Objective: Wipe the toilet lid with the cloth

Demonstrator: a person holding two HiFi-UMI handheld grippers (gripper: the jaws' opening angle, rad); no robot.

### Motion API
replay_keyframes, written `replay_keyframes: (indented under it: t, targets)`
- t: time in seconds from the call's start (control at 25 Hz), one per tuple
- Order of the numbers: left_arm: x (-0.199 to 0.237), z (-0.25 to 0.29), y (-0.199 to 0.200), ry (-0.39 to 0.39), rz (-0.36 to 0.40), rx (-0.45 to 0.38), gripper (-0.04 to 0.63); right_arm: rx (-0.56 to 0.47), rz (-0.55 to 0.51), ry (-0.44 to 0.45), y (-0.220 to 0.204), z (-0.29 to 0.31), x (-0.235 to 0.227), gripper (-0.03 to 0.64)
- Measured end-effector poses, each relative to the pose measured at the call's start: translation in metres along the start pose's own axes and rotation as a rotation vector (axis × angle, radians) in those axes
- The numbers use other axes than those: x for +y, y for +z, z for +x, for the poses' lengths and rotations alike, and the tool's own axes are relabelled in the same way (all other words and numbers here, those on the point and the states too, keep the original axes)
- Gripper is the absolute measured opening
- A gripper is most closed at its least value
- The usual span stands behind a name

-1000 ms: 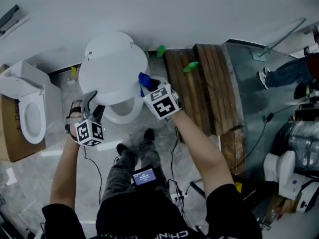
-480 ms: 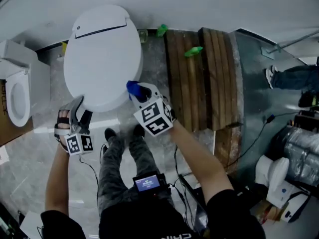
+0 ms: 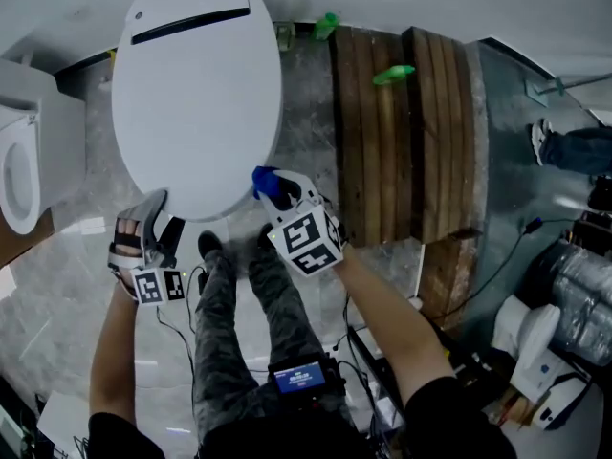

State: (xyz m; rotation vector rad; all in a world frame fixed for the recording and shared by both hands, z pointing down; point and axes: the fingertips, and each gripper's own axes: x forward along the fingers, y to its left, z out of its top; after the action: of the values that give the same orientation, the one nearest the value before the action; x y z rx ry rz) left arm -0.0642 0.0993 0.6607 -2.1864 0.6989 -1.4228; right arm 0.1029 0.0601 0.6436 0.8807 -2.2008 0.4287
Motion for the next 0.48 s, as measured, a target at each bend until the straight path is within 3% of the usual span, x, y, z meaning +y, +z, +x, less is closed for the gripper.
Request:
replay_keyframes:
  t: [0.24,0.48]
  targets:
    - [-0.055,0.047,-0.026,-0.062,0.036,0.01,0.308,0.039,-0.016,0.008,-0.06,0.052,0.003,0.086]
    - [-0.091,0.095,-0.048,-0.101,-0.01,0.055,0.305,0.087,-0.011,-0.013,-0.108,0.102,-0.002,0.086]
